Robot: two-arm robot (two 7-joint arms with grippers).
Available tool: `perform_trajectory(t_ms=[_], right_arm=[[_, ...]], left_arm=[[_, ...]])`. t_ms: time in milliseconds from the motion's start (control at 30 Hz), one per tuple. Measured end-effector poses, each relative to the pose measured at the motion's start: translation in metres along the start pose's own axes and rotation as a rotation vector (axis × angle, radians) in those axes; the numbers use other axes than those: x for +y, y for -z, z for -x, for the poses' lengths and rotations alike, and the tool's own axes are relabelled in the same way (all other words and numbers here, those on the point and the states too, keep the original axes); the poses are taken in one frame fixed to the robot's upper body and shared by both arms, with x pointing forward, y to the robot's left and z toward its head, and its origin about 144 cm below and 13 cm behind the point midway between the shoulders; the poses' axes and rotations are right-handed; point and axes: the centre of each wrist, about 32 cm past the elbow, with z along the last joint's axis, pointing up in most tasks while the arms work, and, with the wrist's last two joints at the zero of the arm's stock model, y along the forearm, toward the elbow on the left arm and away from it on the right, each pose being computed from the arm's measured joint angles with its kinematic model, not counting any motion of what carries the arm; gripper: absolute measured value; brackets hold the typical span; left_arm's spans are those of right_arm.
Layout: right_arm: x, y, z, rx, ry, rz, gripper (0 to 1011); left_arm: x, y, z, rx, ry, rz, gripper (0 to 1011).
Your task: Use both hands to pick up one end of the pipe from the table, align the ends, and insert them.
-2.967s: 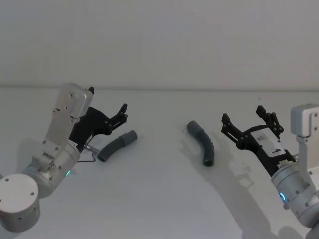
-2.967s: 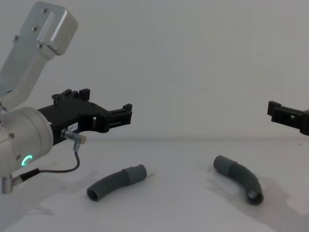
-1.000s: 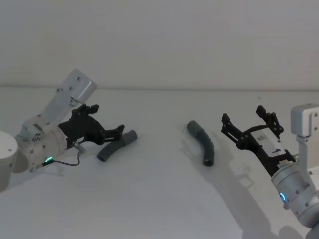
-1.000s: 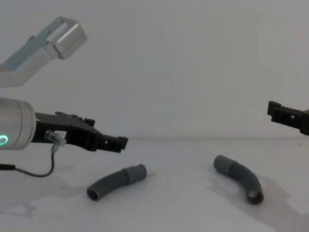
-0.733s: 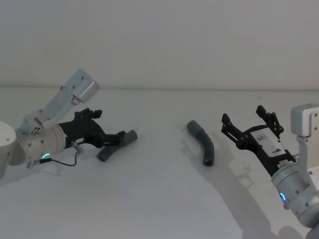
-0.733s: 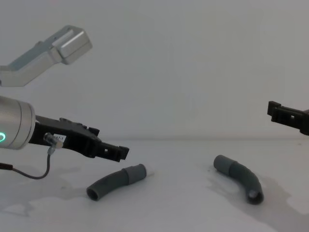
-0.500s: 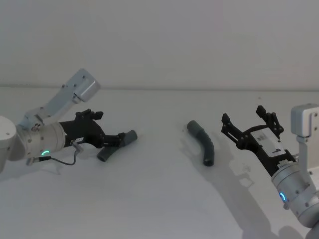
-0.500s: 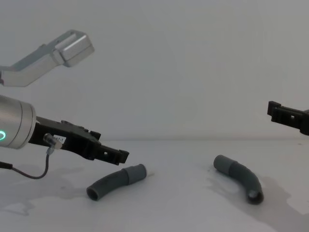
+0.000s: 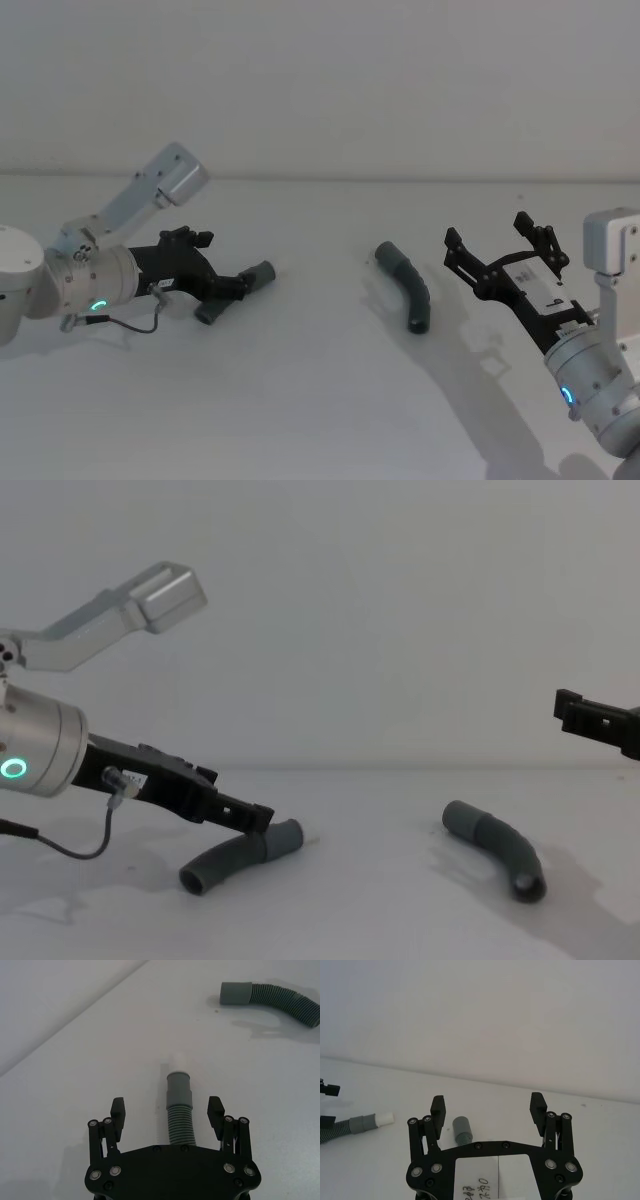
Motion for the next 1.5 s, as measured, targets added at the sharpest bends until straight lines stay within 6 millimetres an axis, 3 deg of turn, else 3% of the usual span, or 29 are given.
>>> perform_trajectory(t_ms=[1500], right_arm=[[0.0,0.0,0.0,0.0,0.0,0.0,1001]], left_arm=[[-0.029,0.009,-0.001,0.082,-0.008,-0.049,1001]])
